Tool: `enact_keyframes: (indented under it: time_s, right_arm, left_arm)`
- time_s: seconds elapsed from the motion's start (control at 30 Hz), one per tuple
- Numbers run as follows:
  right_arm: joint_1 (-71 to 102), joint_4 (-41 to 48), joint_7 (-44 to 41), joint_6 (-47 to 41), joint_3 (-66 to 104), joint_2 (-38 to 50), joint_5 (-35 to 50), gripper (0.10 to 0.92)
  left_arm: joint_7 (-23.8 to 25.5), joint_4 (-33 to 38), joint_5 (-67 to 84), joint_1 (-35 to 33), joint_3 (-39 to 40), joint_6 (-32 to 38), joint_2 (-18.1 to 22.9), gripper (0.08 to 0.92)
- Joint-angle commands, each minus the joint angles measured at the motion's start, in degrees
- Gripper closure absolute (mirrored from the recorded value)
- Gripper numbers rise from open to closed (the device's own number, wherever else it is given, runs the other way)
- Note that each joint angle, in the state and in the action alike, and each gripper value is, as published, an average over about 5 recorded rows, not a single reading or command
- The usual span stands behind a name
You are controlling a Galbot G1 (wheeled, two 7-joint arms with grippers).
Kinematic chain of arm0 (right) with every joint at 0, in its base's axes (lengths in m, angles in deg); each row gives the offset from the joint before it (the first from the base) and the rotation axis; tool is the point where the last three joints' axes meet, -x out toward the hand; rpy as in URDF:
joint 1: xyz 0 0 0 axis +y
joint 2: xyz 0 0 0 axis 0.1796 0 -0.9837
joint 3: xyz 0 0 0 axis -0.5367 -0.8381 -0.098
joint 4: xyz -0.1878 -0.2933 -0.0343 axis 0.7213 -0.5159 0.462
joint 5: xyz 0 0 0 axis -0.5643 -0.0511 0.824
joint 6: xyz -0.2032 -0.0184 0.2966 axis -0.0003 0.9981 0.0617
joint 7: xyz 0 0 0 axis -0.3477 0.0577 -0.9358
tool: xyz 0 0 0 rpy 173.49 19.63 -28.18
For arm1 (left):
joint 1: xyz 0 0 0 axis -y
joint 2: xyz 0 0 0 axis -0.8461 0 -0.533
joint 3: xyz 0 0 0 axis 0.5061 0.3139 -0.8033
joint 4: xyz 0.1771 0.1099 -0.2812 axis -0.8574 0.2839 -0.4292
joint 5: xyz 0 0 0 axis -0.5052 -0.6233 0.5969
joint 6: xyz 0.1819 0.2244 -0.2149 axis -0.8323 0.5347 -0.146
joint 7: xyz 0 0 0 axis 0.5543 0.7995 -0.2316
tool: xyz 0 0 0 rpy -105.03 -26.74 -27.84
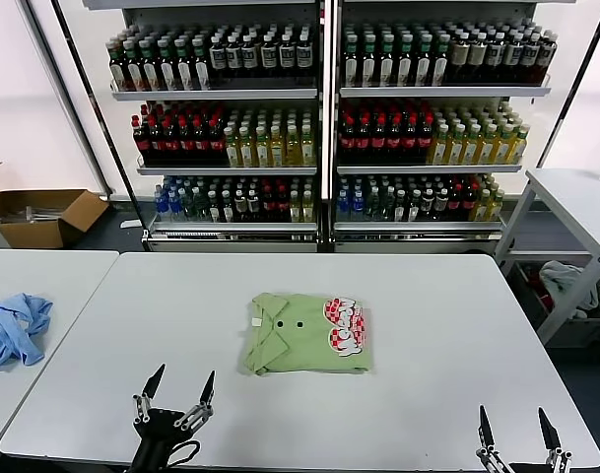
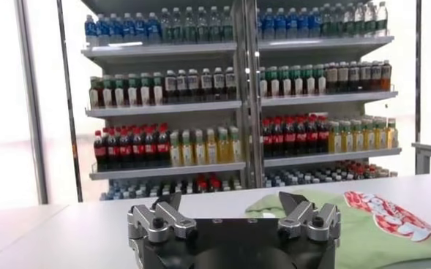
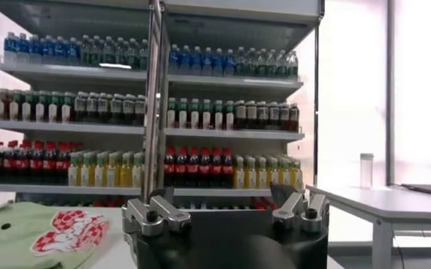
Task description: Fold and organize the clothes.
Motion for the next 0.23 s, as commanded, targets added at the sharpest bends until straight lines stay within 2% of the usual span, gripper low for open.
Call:
enact_keyframes:
  time_s: [0.03, 0.23]
  right_arm:
    - [0.17, 0.00, 0.65, 0.04, 0.18, -0.02, -0.46, 0.203]
    - [0.36, 0.02, 0.84, 0.18, 0.06, -0.32, -1.07, 0.203]
  left_arm:
    - [0.02, -0.14, 0.01, -0.07, -0.31, 0.18, 0.00, 0.177]
    - [0.01, -0.08, 0.01, -0.09, -0.83, 0.36, -0.16, 0.177]
